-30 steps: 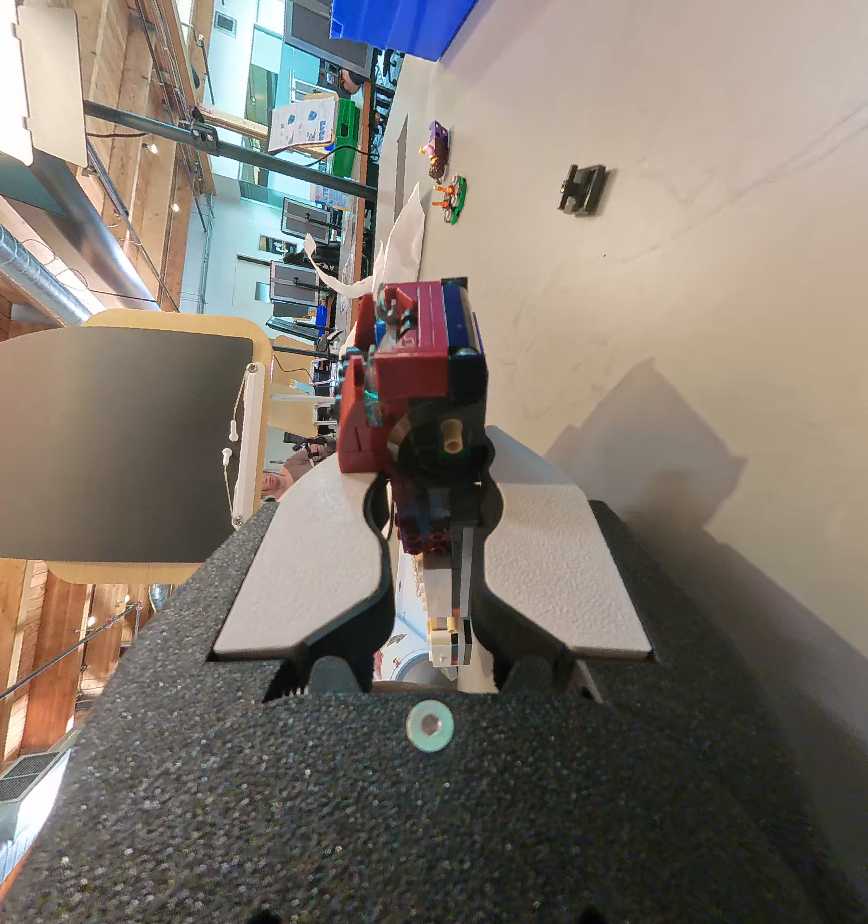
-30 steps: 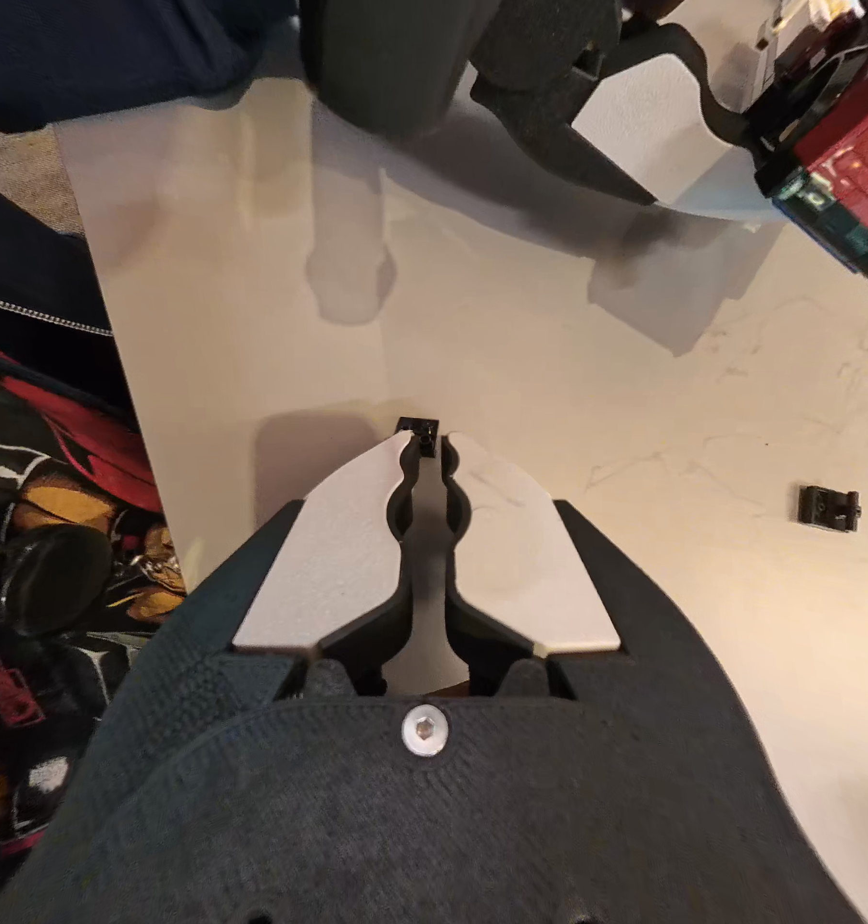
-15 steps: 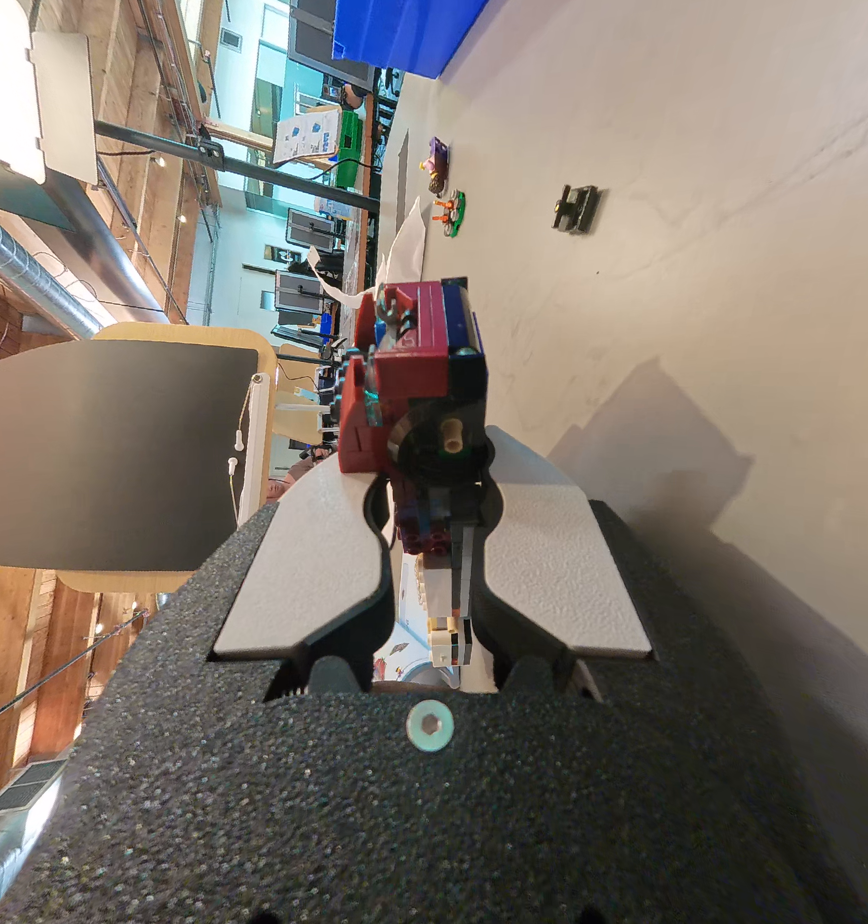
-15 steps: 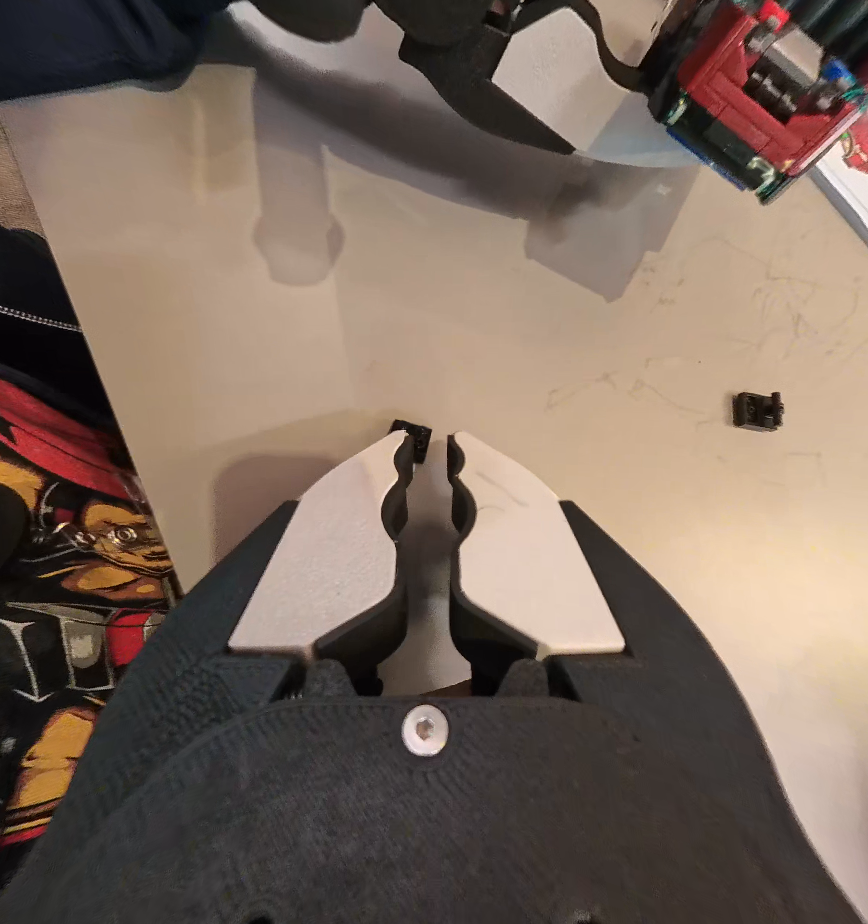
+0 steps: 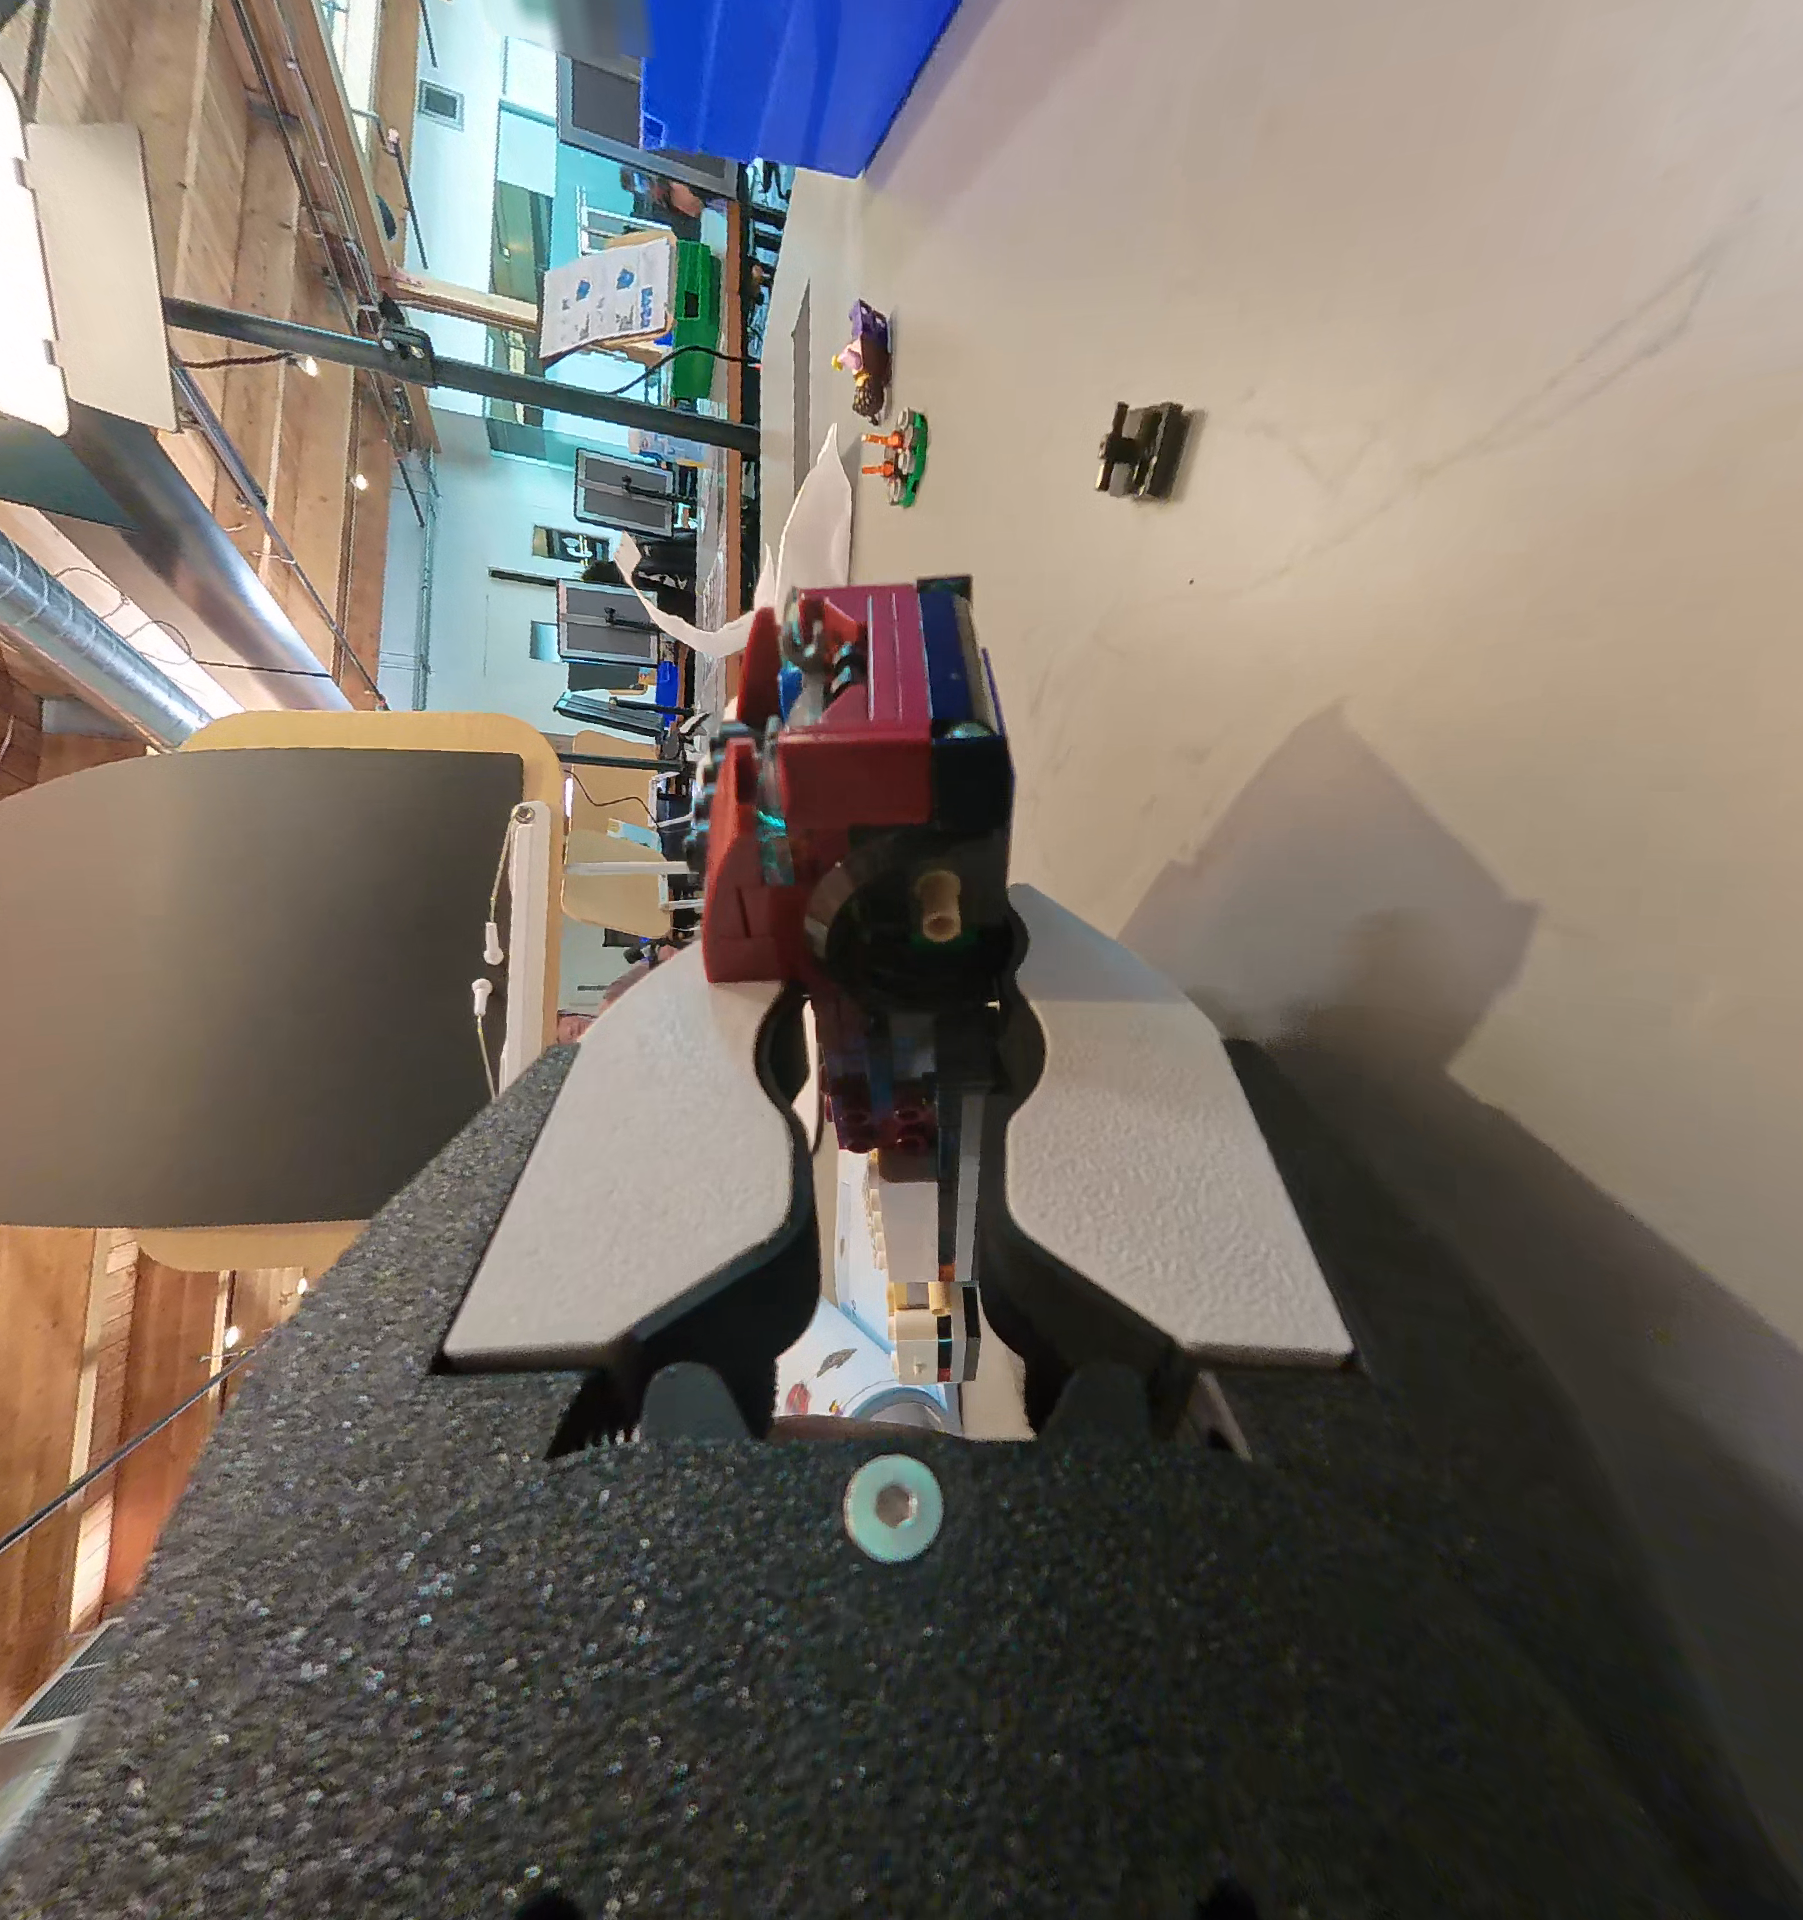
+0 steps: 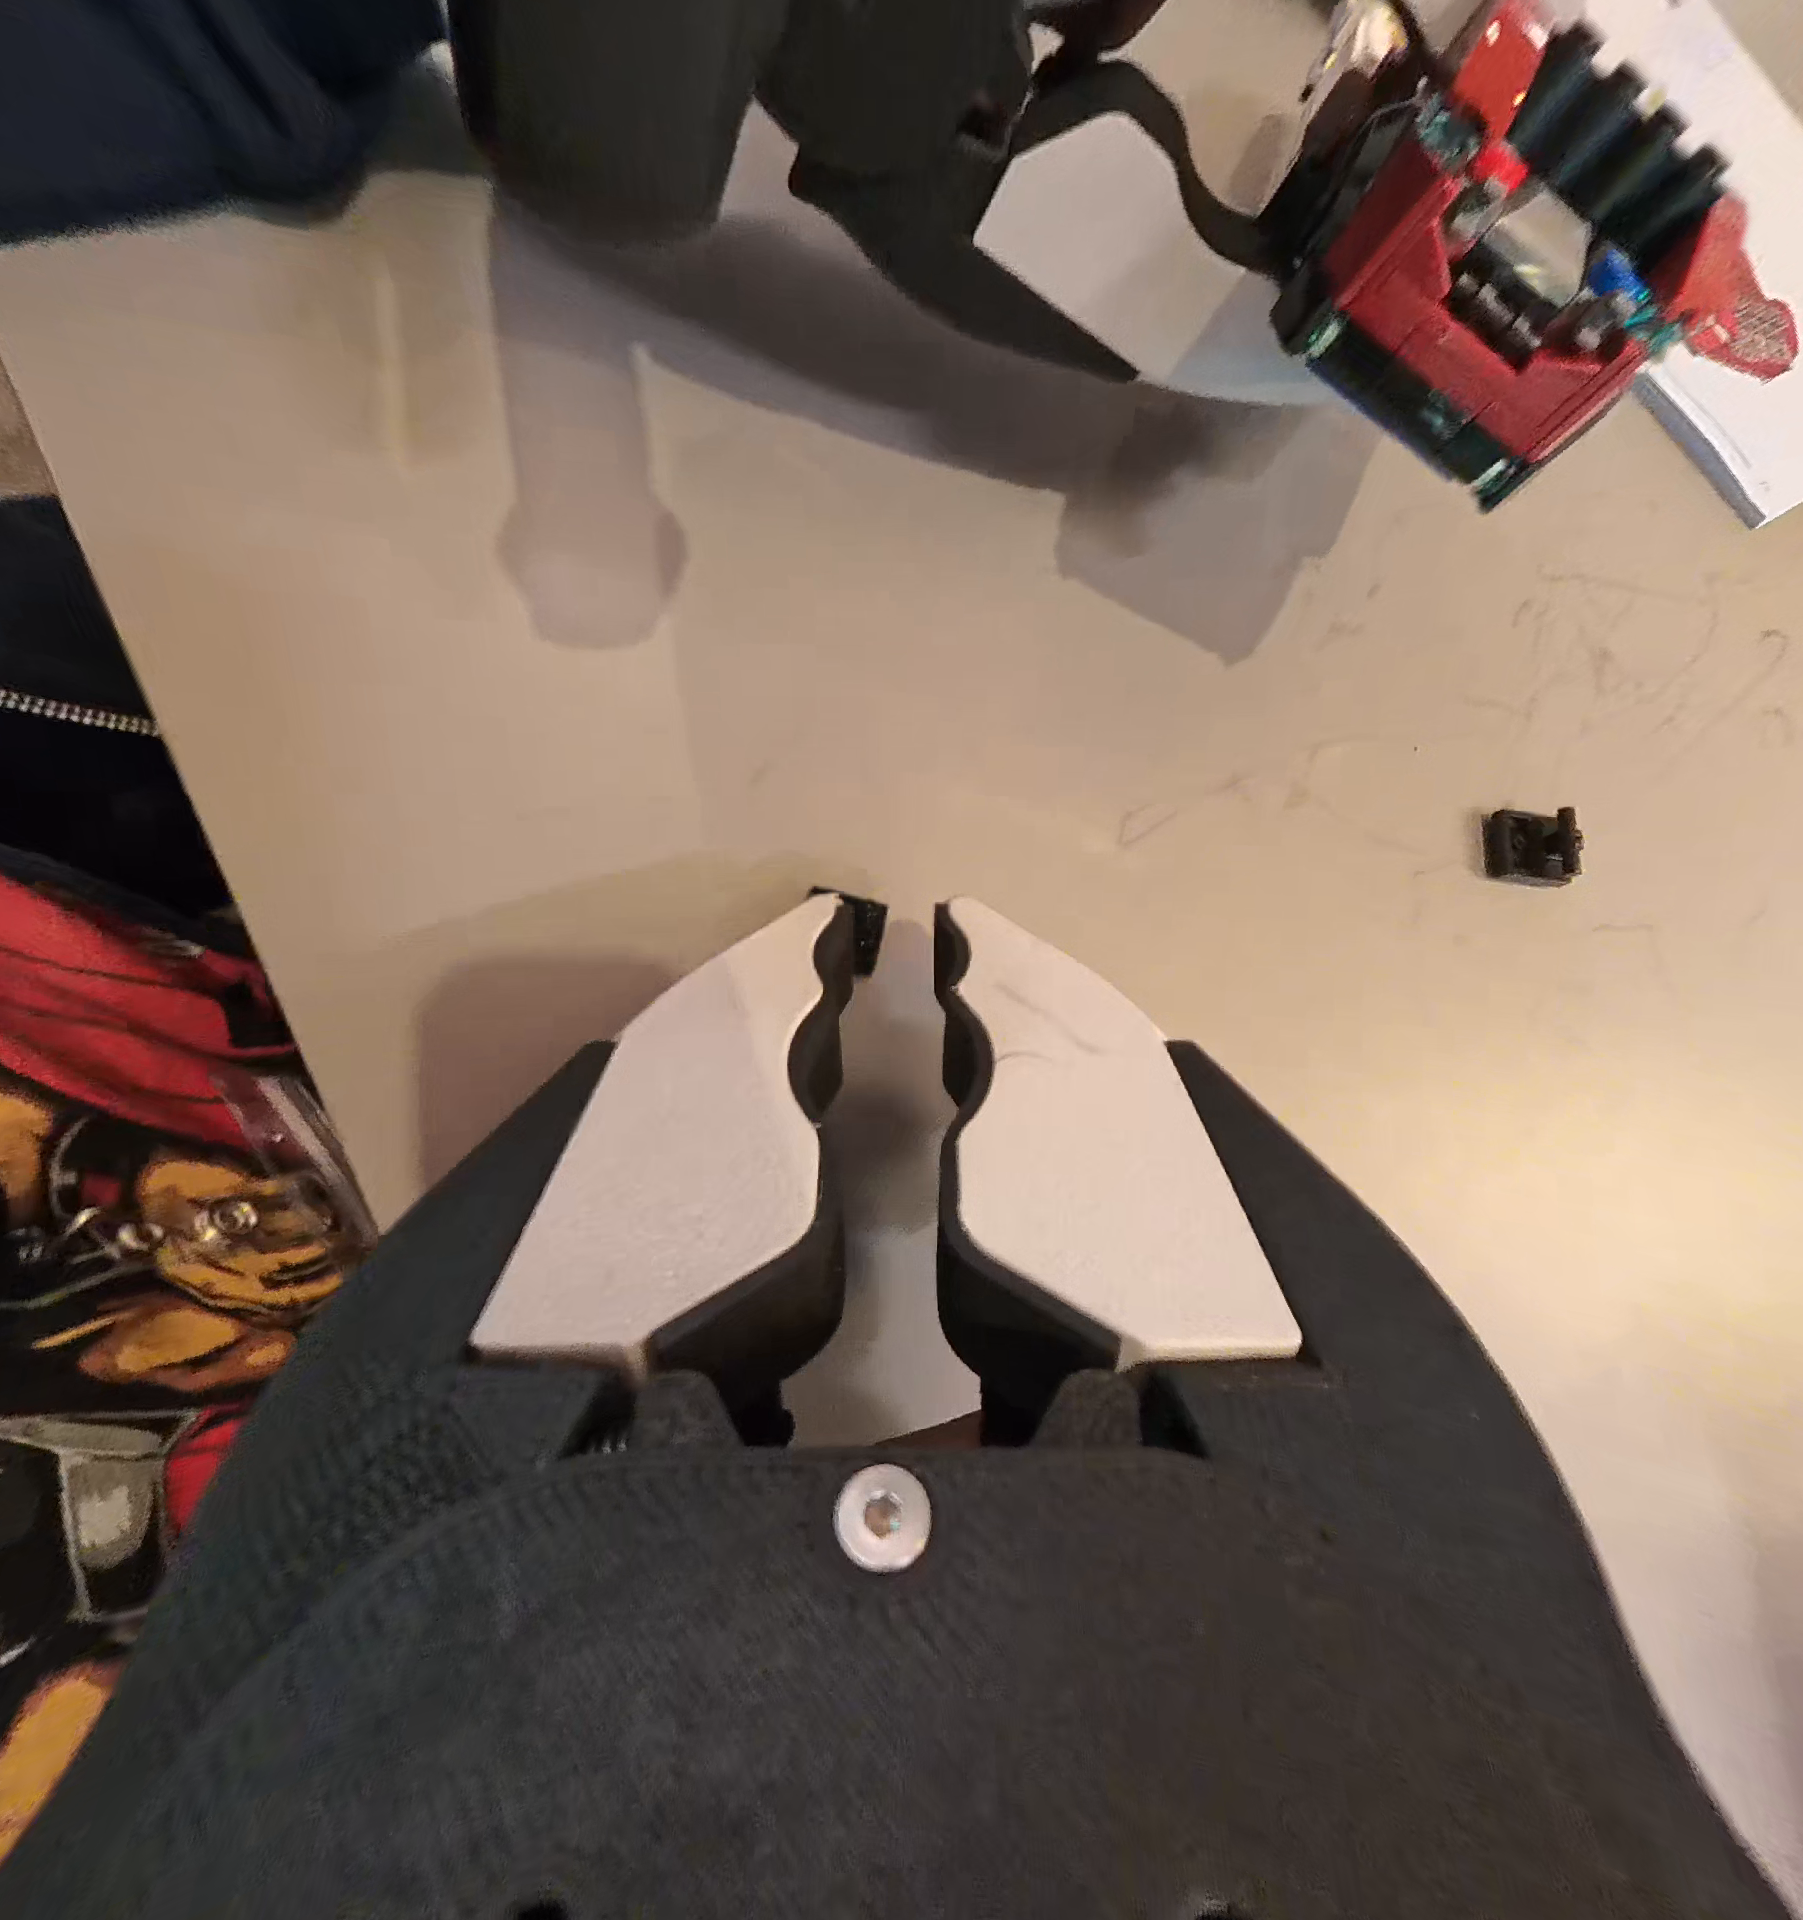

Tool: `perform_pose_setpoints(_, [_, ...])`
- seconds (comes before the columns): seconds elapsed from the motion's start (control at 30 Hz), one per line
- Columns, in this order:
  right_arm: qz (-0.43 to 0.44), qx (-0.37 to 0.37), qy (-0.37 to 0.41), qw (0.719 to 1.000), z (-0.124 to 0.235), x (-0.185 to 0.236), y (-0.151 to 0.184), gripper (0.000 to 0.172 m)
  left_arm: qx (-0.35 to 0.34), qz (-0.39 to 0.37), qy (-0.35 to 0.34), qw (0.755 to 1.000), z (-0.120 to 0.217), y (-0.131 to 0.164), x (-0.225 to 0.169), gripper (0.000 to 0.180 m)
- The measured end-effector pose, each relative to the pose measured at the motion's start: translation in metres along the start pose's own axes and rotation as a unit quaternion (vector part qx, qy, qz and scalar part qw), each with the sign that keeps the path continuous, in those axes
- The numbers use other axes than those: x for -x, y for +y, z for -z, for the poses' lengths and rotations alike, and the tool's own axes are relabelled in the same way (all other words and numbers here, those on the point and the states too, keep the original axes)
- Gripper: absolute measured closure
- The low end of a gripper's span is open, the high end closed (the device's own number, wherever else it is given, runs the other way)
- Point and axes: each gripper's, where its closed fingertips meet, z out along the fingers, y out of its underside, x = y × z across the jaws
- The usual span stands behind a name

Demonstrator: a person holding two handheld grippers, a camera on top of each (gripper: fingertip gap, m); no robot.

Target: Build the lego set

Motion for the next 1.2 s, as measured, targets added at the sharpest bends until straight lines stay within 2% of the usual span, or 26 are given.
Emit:
perform_pose_setpoints(0.5, [0.009,0.021,0.005,1.000,-0.009,-0.003,0.012,0.158,0.010,0.003,0.009,1.000,-0.003,0.007,-0.005,0.148])
perform_pose_setpoints(0.73, [0.002,0.008,0.015,1.000,0.003,-0.010,0.014,0.157,0.011,0.003,0.011,1.000,-0.003,0.007,-0.006,0.148])
perform_pose_setpoints(1.0, [0.021,-0.013,-0.066,0.998,0.012,0.015,0.013,0.153,0.011,0.006,0.010,1.000,0.002,0.006,-0.004,0.148])
perform_pose_setpoints(1.2, [0.025,0.003,-0.112,0.993,0.005,0.015,0.012,0.152,0.011,0.009,0.012,1.000,0.002,0.007,-0.005,0.148])
